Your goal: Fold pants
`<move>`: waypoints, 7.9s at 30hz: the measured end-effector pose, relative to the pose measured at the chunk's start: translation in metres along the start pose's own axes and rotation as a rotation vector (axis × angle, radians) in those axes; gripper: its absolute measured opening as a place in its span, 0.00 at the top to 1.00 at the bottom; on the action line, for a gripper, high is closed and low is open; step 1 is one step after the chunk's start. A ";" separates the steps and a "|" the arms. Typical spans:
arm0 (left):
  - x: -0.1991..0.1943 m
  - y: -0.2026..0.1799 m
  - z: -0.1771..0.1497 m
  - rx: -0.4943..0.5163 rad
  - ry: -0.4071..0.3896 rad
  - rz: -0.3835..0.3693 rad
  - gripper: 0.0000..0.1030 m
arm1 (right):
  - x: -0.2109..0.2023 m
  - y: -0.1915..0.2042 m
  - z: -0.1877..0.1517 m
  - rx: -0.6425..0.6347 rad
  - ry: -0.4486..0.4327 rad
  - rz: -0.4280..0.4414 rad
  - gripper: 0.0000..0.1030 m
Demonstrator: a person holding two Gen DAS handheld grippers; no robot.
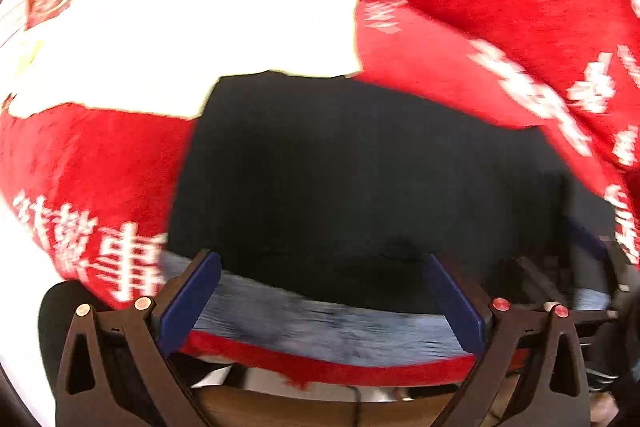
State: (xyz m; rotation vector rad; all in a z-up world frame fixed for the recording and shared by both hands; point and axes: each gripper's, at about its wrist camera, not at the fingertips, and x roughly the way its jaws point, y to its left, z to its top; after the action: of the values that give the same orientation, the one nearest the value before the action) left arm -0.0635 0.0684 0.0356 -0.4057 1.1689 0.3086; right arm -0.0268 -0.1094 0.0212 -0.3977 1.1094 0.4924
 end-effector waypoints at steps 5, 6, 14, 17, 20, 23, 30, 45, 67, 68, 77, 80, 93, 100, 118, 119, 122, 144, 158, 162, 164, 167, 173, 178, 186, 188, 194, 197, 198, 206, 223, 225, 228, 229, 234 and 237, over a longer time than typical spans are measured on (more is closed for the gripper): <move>0.016 0.022 -0.001 -0.019 0.028 -0.052 0.01 | 0.018 0.011 0.012 -0.066 0.048 0.072 0.00; 0.015 0.023 0.000 -0.011 0.028 -0.057 0.01 | 0.020 0.011 0.019 -0.063 0.047 0.081 0.00; 0.017 0.070 0.001 -0.011 0.092 -0.225 0.01 | 0.047 0.046 0.078 -0.301 0.084 0.260 0.00; 0.021 0.082 -0.002 -0.012 0.106 -0.251 0.01 | 0.070 0.068 0.098 -0.431 0.168 0.335 0.00; 0.026 0.092 -0.001 -0.054 0.120 -0.328 0.01 | 0.093 0.074 0.113 -0.446 0.303 0.452 0.00; 0.026 0.103 0.003 -0.080 0.106 -0.404 0.01 | 0.096 0.081 0.120 -0.533 0.374 0.507 0.06; 0.027 0.113 0.022 -0.025 0.078 -0.534 0.01 | 0.058 0.084 0.119 -0.730 0.365 0.564 0.72; 0.045 0.112 0.047 0.080 0.123 -0.633 0.01 | 0.049 0.093 0.128 -0.714 0.310 0.706 0.84; 0.014 0.021 0.044 0.431 0.134 -0.462 0.61 | 0.025 0.026 0.126 -0.293 0.108 0.270 0.44; 0.011 0.024 0.043 0.424 0.134 -0.462 0.62 | 0.019 0.014 0.117 -0.261 0.084 0.161 0.43; -0.012 0.021 0.040 0.393 0.109 -0.406 0.65 | 0.018 -0.010 0.035 -0.097 0.057 -0.136 0.37; -0.017 0.019 0.040 0.373 0.108 -0.386 0.66 | 0.003 0.014 0.015 -0.194 0.041 -0.193 0.32; -0.015 0.014 0.036 0.326 0.124 -0.323 0.66 | -0.023 0.034 -0.029 -0.231 -0.041 -0.343 0.27; -0.027 0.009 0.035 0.323 0.112 -0.315 0.66 | 0.005 0.031 0.005 -0.188 -0.074 -0.342 0.18; -0.093 -0.063 0.026 0.459 0.022 -0.303 0.72 | -0.025 -0.071 -0.036 0.095 -0.027 -0.327 0.17; -0.097 -0.068 0.026 0.462 0.023 -0.305 0.72 | -0.027 -0.074 -0.032 0.092 -0.020 -0.310 0.17; -0.107 -0.089 0.029 0.461 0.032 -0.338 0.72 | -0.048 -0.093 -0.026 0.126 -0.065 -0.293 0.17; -0.047 -0.371 -0.007 0.756 0.215 -0.252 0.72 | -0.109 -0.267 -0.112 0.464 -0.056 -0.404 0.17; -0.005 -0.400 -0.028 0.805 0.255 -0.275 0.30 | -0.136 -0.265 -0.149 0.480 -0.188 -0.065 0.16; -0.017 -0.399 -0.023 0.775 0.298 -0.383 0.23 | -0.143 -0.247 -0.148 0.395 -0.255 0.144 0.15; -0.028 -0.399 -0.021 0.785 0.286 -0.421 0.23 | -0.143 -0.238 -0.145 0.363 -0.270 0.208 0.14; -0.042 -0.392 -0.016 0.790 0.249 -0.435 0.23 | -0.136 -0.232 -0.138 0.357 -0.256 0.252 0.14; -0.052 -0.327 0.008 0.668 0.185 -0.435 0.23 | -0.152 -0.235 -0.140 0.372 -0.281 0.284 0.13; -0.035 -0.266 0.020 0.533 0.164 -0.377 0.23 | -0.178 -0.248 -0.153 0.407 -0.322 0.236 0.10; -0.008 -0.224 0.012 0.420 0.160 -0.314 0.23 | -0.162 -0.229 -0.138 0.374 -0.233 0.307 0.09; -0.009 -0.223 0.009 0.430 0.146 -0.309 0.23 | -0.153 -0.225 -0.138 0.384 -0.192 0.335 0.11; -0.006 -0.225 0.003 0.444 0.129 -0.298 0.23 | -0.134 -0.225 -0.136 0.443 -0.152 0.367 0.65; -0.006 -0.228 0.001 0.458 0.116 -0.273 0.23 | -0.130 -0.223 -0.124 0.450 -0.155 0.337 0.93; -0.009 -0.228 0.001 0.461 0.115 -0.274 0.23 | -0.136 -0.223 -0.120 0.450 -0.175 0.330 0.93; -0.015 -0.228 0.009 0.436 0.088 -0.299 0.22 | -0.140 -0.260 -0.124 0.544 -0.176 0.230 0.93; -0.014 -0.235 0.042 0.342 -0.014 -0.255 0.22 | -0.174 -0.232 -0.024 0.228 -0.362 0.045 0.10; -0.005 -0.238 0.046 0.339 -0.003 -0.247 0.22 | -0.144 -0.235 -0.001 0.214 -0.289 0.165 0.10; 0.013 -0.238 0.049 0.325 0.017 -0.217 0.22 | -0.102 -0.247 0.011 0.218 -0.193 0.174 0.10; 0.018 -0.237 0.050 0.321 0.022 -0.205 0.19 | -0.086 -0.258 0.011 0.236 -0.145 0.172 0.11; 0.053 -0.227 0.055 0.228 0.147 -0.273 0.09 | -0.057 -0.283 -0.013 0.329 -0.075 0.192 0.11; 0.062 -0.227 0.056 0.209 0.159 -0.260 0.00 | -0.057 -0.272 -0.016 0.280 -0.068 0.142 0.11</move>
State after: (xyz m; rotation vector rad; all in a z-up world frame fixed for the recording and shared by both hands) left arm 0.1042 -0.1054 0.0295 -0.3979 1.2736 -0.0735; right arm 0.0939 -0.3527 0.0835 -0.0572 1.1266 0.4632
